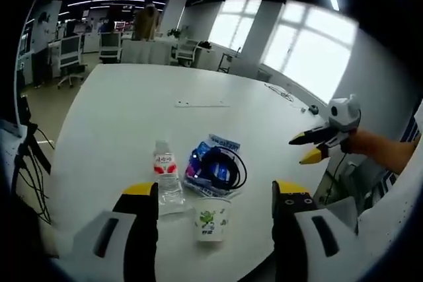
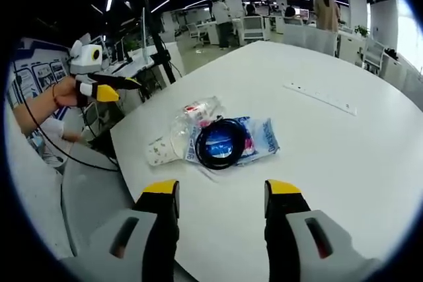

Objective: Arrange the tabletop items into an orderly group along one side of the table until the central work area is clear of visible clutter.

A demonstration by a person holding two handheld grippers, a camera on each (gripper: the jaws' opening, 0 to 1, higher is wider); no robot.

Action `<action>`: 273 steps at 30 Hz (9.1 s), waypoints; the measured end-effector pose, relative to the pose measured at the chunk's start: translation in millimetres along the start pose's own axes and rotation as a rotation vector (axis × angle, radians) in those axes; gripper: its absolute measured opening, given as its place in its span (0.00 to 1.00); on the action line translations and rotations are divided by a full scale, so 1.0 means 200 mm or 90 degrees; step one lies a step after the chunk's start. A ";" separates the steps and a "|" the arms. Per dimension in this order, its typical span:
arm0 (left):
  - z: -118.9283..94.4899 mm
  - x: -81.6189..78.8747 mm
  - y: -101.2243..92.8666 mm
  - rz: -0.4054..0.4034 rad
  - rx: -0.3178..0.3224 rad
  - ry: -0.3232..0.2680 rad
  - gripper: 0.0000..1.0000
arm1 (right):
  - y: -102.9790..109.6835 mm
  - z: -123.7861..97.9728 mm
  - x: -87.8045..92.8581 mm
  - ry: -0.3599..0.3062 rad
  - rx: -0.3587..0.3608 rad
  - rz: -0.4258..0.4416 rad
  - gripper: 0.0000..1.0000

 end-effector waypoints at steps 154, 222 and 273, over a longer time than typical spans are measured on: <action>0.73 0.03 -0.36 -0.017 0.026 0.181 0.06 | -0.17 0.25 -0.07 -0.051 0.012 0.148 0.00; 1.34 0.23 -1.22 -0.019 0.148 0.264 0.06 | -0.70 -0.38 0.55 0.006 0.151 0.243 0.00; 1.47 0.34 -1.19 -0.064 0.138 0.289 0.15 | -0.82 -0.28 0.74 0.035 0.167 0.286 0.14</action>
Point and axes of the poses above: the point that each gripper's makers call its tool centre point, and the gripper's own axes: z roughly forward along the fingers, y roughly to its left, x roughly out of its underside, the point moved 9 cm from there along -z, roughly backward along the fingers, and after that the axes turned 7 degrees about -x, right-handed, at the moved point
